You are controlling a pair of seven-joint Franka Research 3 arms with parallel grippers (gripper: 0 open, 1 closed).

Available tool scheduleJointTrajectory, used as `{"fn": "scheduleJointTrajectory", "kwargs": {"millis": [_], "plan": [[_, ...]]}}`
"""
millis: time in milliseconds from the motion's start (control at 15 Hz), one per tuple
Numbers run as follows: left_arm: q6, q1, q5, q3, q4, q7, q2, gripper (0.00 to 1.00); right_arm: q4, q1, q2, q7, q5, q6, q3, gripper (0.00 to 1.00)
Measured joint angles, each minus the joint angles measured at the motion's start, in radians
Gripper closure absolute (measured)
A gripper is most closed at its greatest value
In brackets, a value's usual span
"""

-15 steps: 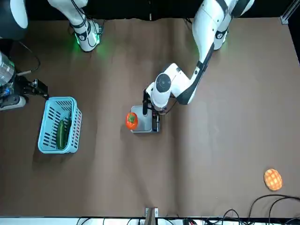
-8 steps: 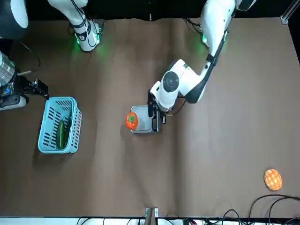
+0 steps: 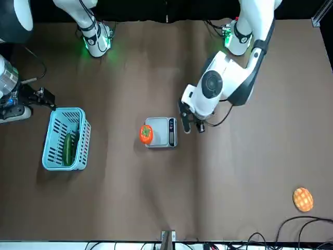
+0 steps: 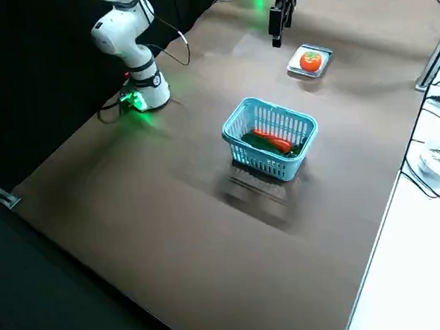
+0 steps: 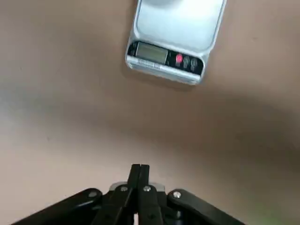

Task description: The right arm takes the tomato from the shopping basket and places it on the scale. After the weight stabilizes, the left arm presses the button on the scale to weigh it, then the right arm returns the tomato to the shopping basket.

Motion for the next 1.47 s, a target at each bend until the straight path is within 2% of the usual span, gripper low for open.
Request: {"fn": "scheduleJointTrajectory", "kwargs": {"millis": [467, 667, 1000, 1200, 1467], "plan": [[-0.205, 0.123, 0.0, -0.009, 0.0, 0.003, -0.095, 0.99, 0.0, 0.005, 0.0, 0.0, 0.0, 0.0, 0.0, 0.0], [-0.223, 0.178, 0.0, -0.012, -0.001, 0.005, -0.099, 0.99, 0.0, 0.01, 0.0, 0.0, 0.0, 0.0, 0.0, 0.0], [-0.297, 0.193, 0.001, 0.012, 0.0, -0.065, -0.101, 0.99, 0.001, 0.012, -0.001, 0.0, 0.0, 0.003, -0.001, 0.01], [-0.343, 0.236, 0.028, 0.013, 0.01, -0.065, -0.102, 0.99, 0.004, 0.011, -0.004, 0.0, -0.001, 0.006, -0.002, 0.0], [-0.354, 0.244, 0.04, 0.009, 0.018, -0.065, -0.106, 0.99, 0.007, 0.008, -0.007, 0.0, -0.001, 0.007, -0.005, 0.0]]}}
